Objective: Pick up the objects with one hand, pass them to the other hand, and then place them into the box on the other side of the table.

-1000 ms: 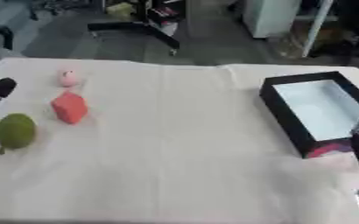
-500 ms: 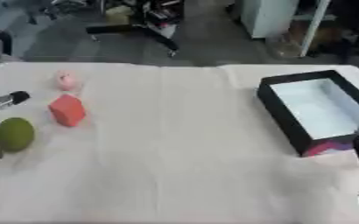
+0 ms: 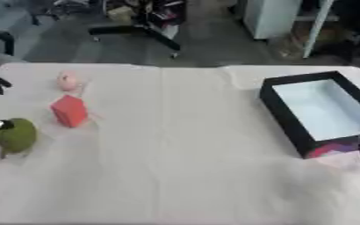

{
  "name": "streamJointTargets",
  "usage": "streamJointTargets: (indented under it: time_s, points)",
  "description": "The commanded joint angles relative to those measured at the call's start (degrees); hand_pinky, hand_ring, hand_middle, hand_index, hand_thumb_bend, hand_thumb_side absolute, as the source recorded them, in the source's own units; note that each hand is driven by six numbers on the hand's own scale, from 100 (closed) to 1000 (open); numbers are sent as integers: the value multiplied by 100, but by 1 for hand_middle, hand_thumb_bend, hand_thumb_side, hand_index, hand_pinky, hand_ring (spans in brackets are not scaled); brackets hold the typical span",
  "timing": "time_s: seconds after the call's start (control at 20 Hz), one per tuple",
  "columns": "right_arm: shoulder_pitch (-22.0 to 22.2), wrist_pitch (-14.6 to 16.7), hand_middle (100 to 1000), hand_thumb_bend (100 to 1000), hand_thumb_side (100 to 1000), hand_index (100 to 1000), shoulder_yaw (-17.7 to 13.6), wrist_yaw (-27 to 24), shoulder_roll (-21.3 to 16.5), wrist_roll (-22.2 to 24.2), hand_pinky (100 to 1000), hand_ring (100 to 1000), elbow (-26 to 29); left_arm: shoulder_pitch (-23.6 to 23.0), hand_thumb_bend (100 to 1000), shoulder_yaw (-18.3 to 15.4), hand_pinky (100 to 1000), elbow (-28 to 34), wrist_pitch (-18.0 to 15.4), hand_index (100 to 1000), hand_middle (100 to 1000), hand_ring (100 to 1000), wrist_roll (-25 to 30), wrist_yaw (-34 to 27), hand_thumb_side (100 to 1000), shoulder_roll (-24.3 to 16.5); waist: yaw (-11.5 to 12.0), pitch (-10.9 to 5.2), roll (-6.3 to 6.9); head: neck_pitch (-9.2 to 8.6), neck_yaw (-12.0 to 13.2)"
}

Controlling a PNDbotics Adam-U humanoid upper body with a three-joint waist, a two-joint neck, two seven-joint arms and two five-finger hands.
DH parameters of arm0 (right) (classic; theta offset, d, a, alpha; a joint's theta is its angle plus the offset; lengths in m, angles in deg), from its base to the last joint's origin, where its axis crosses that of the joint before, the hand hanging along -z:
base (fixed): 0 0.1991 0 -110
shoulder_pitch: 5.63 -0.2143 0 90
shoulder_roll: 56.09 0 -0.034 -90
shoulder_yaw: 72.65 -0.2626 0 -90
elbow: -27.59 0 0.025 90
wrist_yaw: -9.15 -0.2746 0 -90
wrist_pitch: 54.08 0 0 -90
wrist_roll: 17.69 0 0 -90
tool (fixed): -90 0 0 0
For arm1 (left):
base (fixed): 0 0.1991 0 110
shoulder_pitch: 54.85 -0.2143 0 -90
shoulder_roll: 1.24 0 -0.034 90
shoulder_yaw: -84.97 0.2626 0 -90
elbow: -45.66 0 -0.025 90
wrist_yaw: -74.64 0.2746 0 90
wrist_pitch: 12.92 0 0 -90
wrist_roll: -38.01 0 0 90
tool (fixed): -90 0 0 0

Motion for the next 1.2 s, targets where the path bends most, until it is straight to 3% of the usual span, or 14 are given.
streamJointTargets:
  time_s: [0.05,0.4,0.5,0.6,0.65,0.75,0.85,0.9,1.2]
  points:
    - [-72,11,474,100,439,960,11,13,-105,9,405,604,67,146,642,64,786,-195,42,875,683,644,-68,226,373,-62,-11,-39,20,31,23]
    - [-76,18,475,100,441,960,8,-9,-94,1,405,604,66,102,534,-27,771,-424,364,851,664,624,-679,691,344,328,-15,-20,6,31,-1]
    - [-77,20,475,100,441,960,9,-15,-91,1,405,605,64,84,366,-43,747,-464,475,813,623,590,-973,854,271,413,-15,-17,2,31,0]
    - [-80,20,475,100,442,960,9,-18,-88,2,405,605,61,59,105,-53,691,-525,569,718,557,529,-1283,1002,140,496,-16,-15,-3,31,2]
    - [-80,19,475,100,442,960,8,-20,-88,0,405,605,60,47,100,-56,650,-560,606,643,512,488,-1421,1049,100,526,-17,-14,-5,31,2]
    - [-81,17,474,100,442,960,5,-24,-88,-4,405,605,58,22,100,-73,524,-615,681,467,379,362,-1693,1084,137,567,-16,-11,-7,31,3]
    - [-81,13,474,100,443,960,2,-29,-89,-9,405,605,53,-8,100,-102,479,-608,737,417,330,316,-1971,1072,159,580,-13,-9,-7,31,1]
    - [-80,12,474,100,443,960,1,-32,-89,-12,405,605,51,-17,100,-138,410,-581,765,332,251,246,-2100,1043,142,581,-8,-9,-8,31,-2]
    - [-148,18,476,100,440,957,71,-17,-126,48,409,606,32,42,100,-405,397,-10,910,300,235,233,-2437,454,100,553,25,-27,-31,31,-19]
